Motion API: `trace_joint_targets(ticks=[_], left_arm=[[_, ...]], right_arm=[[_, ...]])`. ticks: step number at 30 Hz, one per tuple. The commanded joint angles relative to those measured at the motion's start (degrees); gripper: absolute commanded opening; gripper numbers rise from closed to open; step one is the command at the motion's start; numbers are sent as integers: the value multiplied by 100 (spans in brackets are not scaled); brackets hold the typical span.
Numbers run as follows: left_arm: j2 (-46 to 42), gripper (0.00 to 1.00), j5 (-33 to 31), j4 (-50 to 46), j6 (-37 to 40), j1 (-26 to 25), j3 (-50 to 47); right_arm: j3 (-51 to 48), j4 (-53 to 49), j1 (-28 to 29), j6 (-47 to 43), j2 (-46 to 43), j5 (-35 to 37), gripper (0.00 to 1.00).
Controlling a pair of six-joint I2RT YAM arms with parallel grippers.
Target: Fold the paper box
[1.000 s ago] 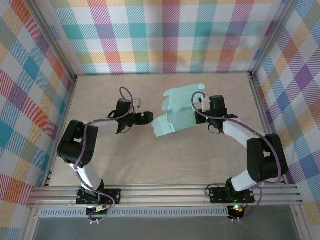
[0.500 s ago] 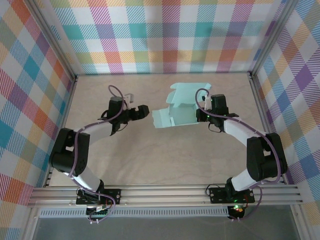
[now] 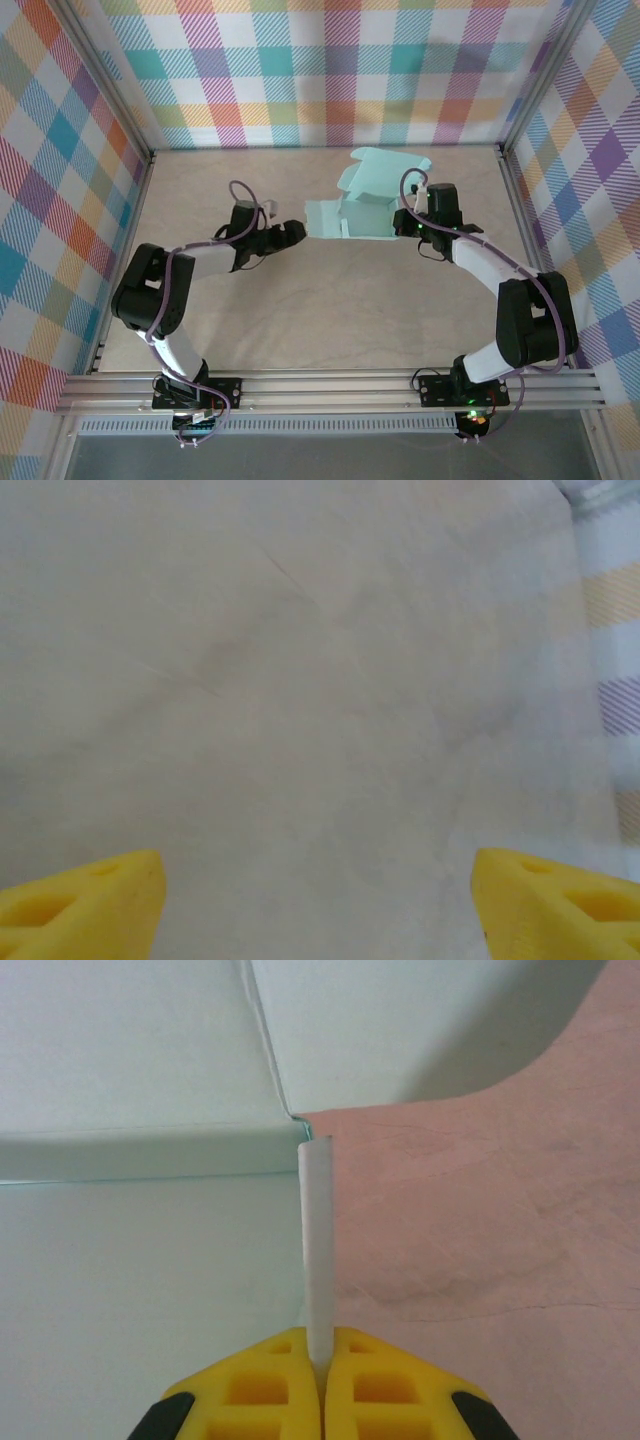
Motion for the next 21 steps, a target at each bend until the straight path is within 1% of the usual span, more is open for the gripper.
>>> trace_joint_targets(ticks=[1, 3, 6, 10, 11, 12, 13, 15, 19, 21], left_arm=[[-41, 77, 521, 368, -131, -270, 433], [-80, 71, 602, 357, -242, -344, 548], [-168, 65, 570, 371, -506, -387, 591], [-285, 58, 491, 111, -554, -496, 684], [-291, 54, 489, 53, -577, -537, 721], [-273, 48, 473, -49, -614, -597, 799], [-234, 46, 489, -182, -640, -650, 885], [-133, 45, 533, -336, -728, -811, 1030], [-22, 42, 589, -92, -1054, -1045, 1081], [-13, 41, 589, -85, -1089, -1094, 1097]], right_arm=[[164, 109, -14, 125, -28, -231, 0], [132, 101, -21, 79, 11, -219, 0], [108, 31, -21, -36, 44, -62, 0], [62, -33, -13, -181, 57, 196, 0], [66, -63, -12, -210, 62, 228, 0], [87, -113, 19, -266, 79, 307, 0], [120, -200, 57, -341, 83, 420, 0], [159, -283, 125, -432, 97, 654, 0], [229, -426, 202, -501, 143, 968, 0], [252, -508, 223, -499, 174, 1136, 0]])
